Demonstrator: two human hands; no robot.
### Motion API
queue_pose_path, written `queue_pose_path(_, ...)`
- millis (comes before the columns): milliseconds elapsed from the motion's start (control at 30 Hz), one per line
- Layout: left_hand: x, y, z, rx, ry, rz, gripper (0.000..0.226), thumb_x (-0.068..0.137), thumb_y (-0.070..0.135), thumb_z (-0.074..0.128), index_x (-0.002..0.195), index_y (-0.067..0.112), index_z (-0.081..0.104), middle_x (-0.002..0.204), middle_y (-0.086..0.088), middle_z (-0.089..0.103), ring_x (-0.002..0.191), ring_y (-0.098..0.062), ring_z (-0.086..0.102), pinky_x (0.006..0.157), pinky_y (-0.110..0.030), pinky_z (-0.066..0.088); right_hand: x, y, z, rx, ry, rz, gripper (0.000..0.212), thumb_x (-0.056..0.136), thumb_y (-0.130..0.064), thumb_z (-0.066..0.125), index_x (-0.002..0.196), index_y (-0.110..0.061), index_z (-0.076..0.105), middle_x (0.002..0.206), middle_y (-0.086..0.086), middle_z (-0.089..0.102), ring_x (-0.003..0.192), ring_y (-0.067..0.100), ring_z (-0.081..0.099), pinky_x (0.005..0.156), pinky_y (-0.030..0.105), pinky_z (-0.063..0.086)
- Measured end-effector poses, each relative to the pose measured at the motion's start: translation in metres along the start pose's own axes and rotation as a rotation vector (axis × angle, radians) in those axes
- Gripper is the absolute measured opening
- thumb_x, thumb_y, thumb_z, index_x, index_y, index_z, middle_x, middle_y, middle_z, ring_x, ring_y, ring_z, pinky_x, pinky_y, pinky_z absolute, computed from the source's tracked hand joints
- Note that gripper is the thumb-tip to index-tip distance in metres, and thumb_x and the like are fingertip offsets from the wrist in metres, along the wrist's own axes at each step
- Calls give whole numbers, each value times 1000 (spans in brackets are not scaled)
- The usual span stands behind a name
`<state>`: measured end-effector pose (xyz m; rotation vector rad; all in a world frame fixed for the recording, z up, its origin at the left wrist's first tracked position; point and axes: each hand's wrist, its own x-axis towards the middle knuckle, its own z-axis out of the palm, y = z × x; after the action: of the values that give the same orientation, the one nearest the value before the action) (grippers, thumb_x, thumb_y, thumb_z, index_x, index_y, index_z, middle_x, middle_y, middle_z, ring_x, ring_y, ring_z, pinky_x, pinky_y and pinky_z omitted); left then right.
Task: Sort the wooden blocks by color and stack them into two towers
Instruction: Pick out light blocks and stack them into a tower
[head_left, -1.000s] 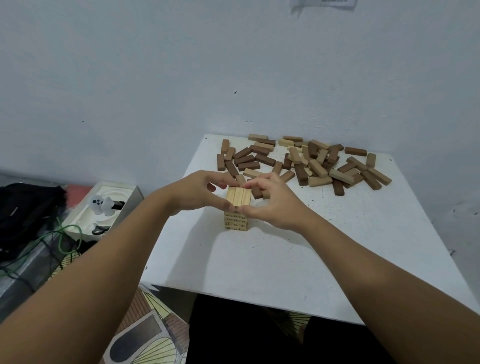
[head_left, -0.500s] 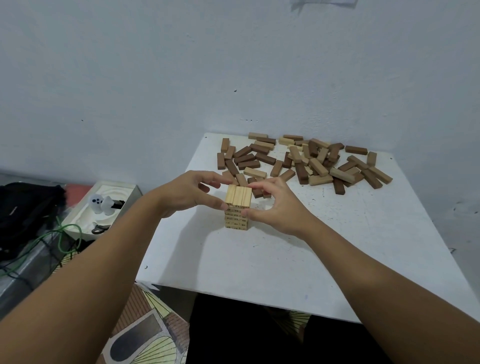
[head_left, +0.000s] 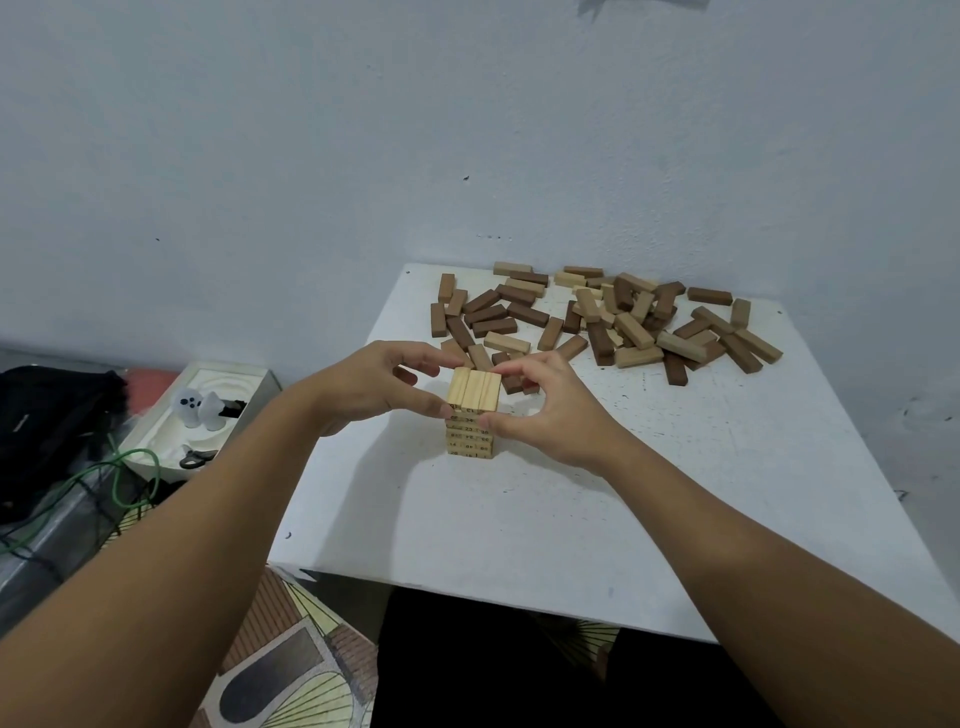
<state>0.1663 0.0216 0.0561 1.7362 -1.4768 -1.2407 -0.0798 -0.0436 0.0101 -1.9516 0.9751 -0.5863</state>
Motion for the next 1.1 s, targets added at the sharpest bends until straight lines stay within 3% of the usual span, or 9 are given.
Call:
queue_pose_path(167, -3, 1, 0, -6, 4, 6, 51, 76, 19, 91, 113, 50, 75, 131, 5, 59, 123, -20, 51, 101, -37, 48, -1, -2, 0, -9, 0, 0, 54, 78, -43, 88, 124, -44, 59, 129, -17, 43, 119, -6, 47, 90, 13, 40)
queue_pose_path(333, -4, 4, 2, -14, -1, -1, 51, 77, 17, 90, 113, 50, 76, 131, 5, 59, 123, -18, 50, 99, -36, 48, -1, -1, 0, -16, 2, 2, 58, 78, -45, 88, 129, -41, 61, 128, -17, 43, 120, -4, 48, 96, 20, 43)
queue_pose_path(533, -7, 5, -2, 4, -4, -47, 68, 75, 21, 92, 128, 52, 65, 134, 6, 60, 124, -14, 52, 100, -35, 46, -5, -1, -5, 12, -10, 21, 88, 77, -52, 86, 152, -41, 42, 135, -18, 40, 122, -10, 43, 100, 22, 40)
queue_pose_path(700, -13, 12, -9, -57, 61, -15, 49, 87, 20, 82, 125, 47, 66, 130, 0, 63, 125, -12, 57, 110, -34, 40, -11, 6, -13, 169, 64, 60, 67, 95, -63, 56, 155, -36, 40, 134, -14, 44, 120, -6, 47, 93, 22, 40)
queue_pose_path(767, -12, 21, -10, -57, 125, 12, 42, 92, 19, 77, 126, 42, 67, 127, 0, 65, 121, -11, 61, 111, -35, 42, -12, 11, -21, 176, 128, 93, 58, 101, -58, 51, 153, -34, 44, 133, -12, 46, 117, -7, 48, 93, 22, 40)
queue_pose_path(833, -8, 37, -10, 11, 181, 23, 36, 96, 19, 73, 126, 38, 68, 122, 2, 68, 113, -11, 64, 101, -30, 48, -14, 20, -32, 96, 195, 113, 44, 103, -47, 55, 146, -36, 51, 131, -11, 48, 115, 0, 51, 95, 27, 46)
queue_pose_path(900, 0, 58, -6, 74, 217, 41, 27, 97, 22, 71, 122, 32, 70, 111, 5, 70, 102, -8, 65, 81, -25, 47, -16, 30, -45, -3, 234, 125, 37, 102, -40, 61, 139, -39, 56, 128, -9, 50, 115, 8, 53, 91, 28, 48)
queue_pose_path(1100, 53, 117, 48, 102, 421, 154, 11, 98, 26, 69, 109, 22, 70, 84, 8, 63, 65, -6, 60, 51, -16, 45, -12, 59, -92, -207, 336, 141, 41, 98, -36, 64, 138, -30, 61, 123, -3, 54, 111, 11, 54, 95, 31, 47)
